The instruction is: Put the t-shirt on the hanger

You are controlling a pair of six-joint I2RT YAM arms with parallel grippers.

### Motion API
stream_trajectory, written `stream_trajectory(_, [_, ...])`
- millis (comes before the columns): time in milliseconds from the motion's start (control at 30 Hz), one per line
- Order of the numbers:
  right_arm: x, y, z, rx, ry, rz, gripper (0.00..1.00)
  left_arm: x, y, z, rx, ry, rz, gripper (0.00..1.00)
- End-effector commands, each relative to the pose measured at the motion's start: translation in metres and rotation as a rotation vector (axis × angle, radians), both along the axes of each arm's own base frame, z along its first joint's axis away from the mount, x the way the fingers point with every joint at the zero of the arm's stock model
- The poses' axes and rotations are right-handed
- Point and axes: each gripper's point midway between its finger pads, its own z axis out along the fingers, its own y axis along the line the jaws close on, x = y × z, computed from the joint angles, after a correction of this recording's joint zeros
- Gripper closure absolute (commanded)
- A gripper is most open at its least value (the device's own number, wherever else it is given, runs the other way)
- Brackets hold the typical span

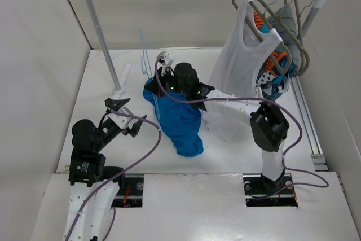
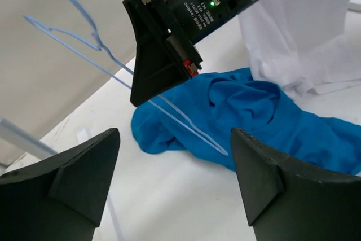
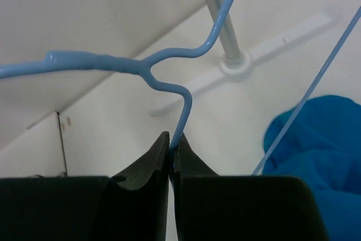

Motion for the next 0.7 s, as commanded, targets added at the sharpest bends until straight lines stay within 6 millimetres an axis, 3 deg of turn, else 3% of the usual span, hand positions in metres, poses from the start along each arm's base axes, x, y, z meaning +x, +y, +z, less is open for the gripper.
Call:
stream_trajectory(0, [-0.004,-0.01,0.031,0.028,-0.158,0.116,1.0,-0.01,-0.013,0.027,-0.038,-0.048,-0.086,0.22])
stream_trajectory(67, [-0.001,-0.02,0.026,-0.002,-0.222,0.168,1.0,-0.001,-0.009,0.03,-0.072,-0.014,-0.037,0.22])
stream_trajectory(100, [-0.004,-0.023,0.022,-0.01,-0.236,0.21,1.0,0.005,-0.001,0.036,-0.082,-0.017,0.019,0.28])
stream_trajectory(233, [-0.031,-0.057,-0.008,-0.06,-0.249,0.415,1.0,0.03,0.011,0.032,0.001,-0.029,0.092,0.36])
stream_trajectory(300, [-0.039,-0.083,-0.02,-0.15,-0.27,0.455,1.0,0.049,0.015,0.007,0.058,0.062,0.112,0.41])
stream_trajectory(333, [-0.052,-0.096,-0.038,-0.226,-0.199,0.484,1.0,0.055,0.015,0.005,0.064,0.097,0.112,0.44])
stream_trajectory(400, [-0.055,-0.122,-0.036,-0.312,-0.267,0.494,1.0,0.068,0.013,-0.007,0.077,0.183,0.109,0.51])
stream_trajectory(433, [-0.056,-0.136,-0.039,-0.357,-0.257,0.487,1.0,0.079,0.011,-0.023,0.059,0.277,0.113,0.53])
stream_trajectory(500, [-0.06,-0.17,-0.034,-0.452,-0.232,0.442,1.0,0.085,0.0,-0.018,0.054,0.3,0.075,0.54])
stream_trajectory(600, [-0.07,-0.206,-0.045,-0.521,-0.186,0.383,1.0,0.092,-0.02,-0.022,0.073,0.306,0.029,0.54])
stream_trajectory(667, [-0.078,-0.228,-0.041,-0.521,-0.178,0.333,1.0,0.095,-0.035,-0.034,0.108,0.326,0.007,0.51])
